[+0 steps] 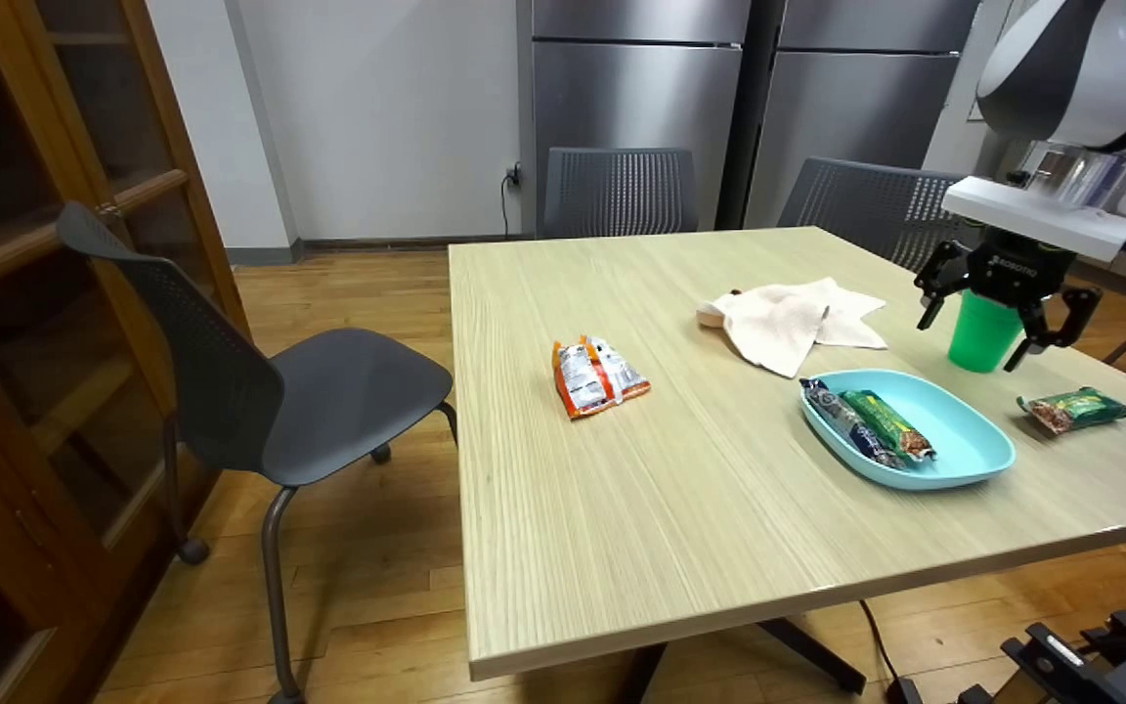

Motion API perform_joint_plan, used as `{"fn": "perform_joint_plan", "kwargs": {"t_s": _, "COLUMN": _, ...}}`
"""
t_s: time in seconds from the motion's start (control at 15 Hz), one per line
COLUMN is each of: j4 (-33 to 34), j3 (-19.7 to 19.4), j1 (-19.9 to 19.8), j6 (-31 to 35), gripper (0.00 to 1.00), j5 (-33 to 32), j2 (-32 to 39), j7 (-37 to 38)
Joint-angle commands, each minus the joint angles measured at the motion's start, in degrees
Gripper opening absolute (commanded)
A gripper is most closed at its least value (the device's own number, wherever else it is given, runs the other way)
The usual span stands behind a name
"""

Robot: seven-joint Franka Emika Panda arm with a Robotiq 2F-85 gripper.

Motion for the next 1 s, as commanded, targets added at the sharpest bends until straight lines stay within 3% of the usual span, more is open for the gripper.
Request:
{"fn": "perform_joint_plan", "kwargs": {"t_s": 0.0, "j4": 0.96, "j3": -0.19, "j1": -2.99, "j6": -0.03, "gripper": 1.0, "j5": 1.63, "j2": 0.52, "j7": -1.15}}
{"fn": "perform_joint_plan", "kwargs": {"t_s": 0.47, "j4": 2.41, "j3": -1.61, "j1": -6.79, "j6": -0.04, "gripper": 1.0, "j5": 2.41, "j2": 3.47, "j7": -0.78}}
{"fn": "perform_joint_plan", "kwargs": {"t_s": 0.93, "j4": 8.41, "j3": -2.2, "j1": -10.33, "j6": -1.74, "gripper": 1.0, "j5": 5.92, "j2": 9.47, "j7": 0.16}}
